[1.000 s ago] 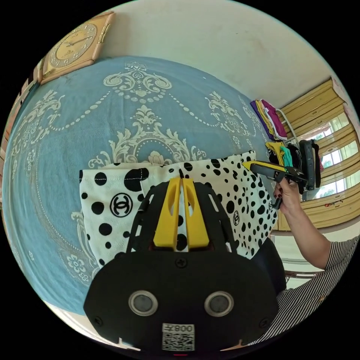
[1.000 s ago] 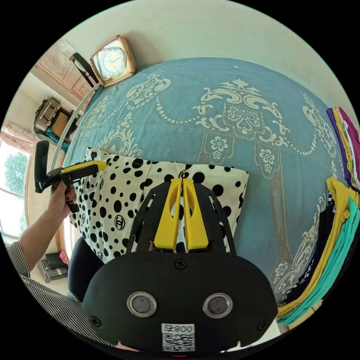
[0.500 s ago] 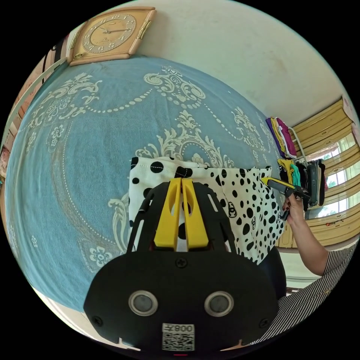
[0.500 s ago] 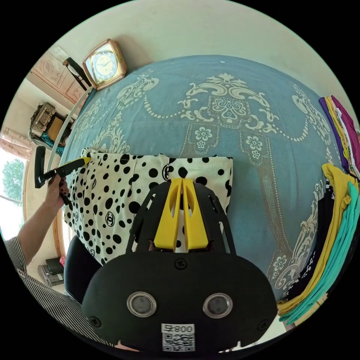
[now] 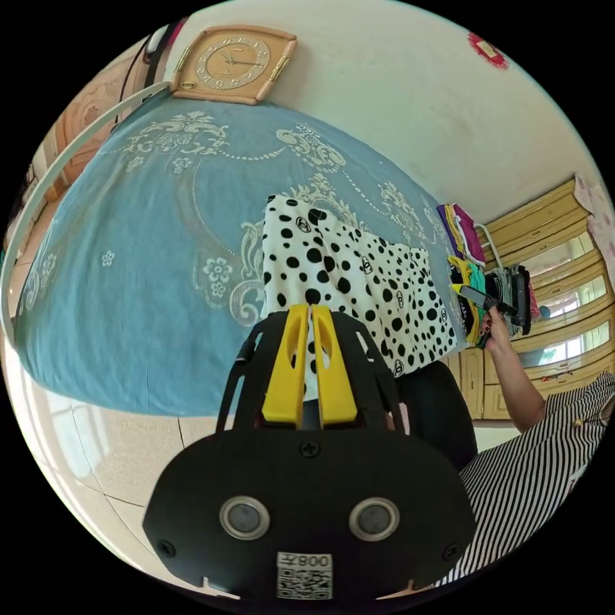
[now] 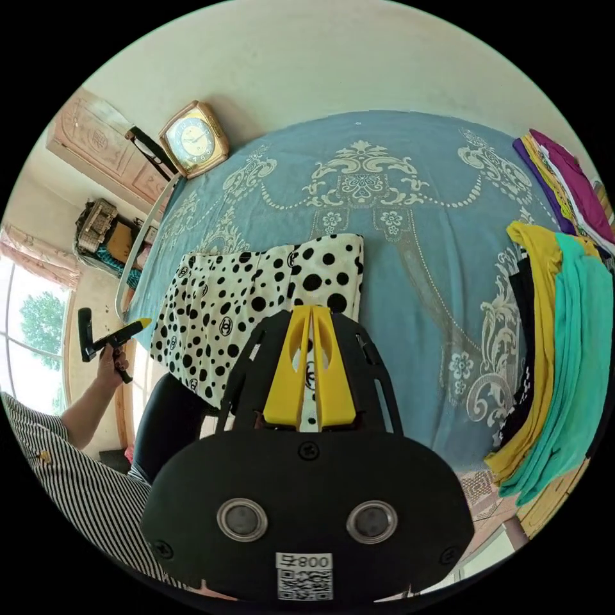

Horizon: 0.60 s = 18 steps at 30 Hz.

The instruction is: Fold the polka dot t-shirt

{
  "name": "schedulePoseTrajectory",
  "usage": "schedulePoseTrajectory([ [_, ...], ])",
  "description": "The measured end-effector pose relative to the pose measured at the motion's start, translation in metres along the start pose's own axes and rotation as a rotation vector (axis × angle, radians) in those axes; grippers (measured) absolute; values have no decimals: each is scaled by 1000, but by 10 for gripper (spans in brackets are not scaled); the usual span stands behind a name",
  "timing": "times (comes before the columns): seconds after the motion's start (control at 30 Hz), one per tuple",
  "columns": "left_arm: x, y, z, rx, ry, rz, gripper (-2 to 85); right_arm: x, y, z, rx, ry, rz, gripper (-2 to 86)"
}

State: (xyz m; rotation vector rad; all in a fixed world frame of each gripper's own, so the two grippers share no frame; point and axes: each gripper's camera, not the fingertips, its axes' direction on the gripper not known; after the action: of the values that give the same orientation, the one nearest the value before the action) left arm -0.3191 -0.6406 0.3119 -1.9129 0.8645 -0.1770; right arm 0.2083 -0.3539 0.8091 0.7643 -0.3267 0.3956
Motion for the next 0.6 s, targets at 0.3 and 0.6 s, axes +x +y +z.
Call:
schedulePoseTrajectory([
  [0.3, -53, 91, -3, 14, 108, -302, 82, 90, 146, -34, -41, -133, 230, 53],
  [0.6, -60, 114, 30, -46, 191, -357, 27, 133, 162, -4, -98, -236, 248, 49],
])
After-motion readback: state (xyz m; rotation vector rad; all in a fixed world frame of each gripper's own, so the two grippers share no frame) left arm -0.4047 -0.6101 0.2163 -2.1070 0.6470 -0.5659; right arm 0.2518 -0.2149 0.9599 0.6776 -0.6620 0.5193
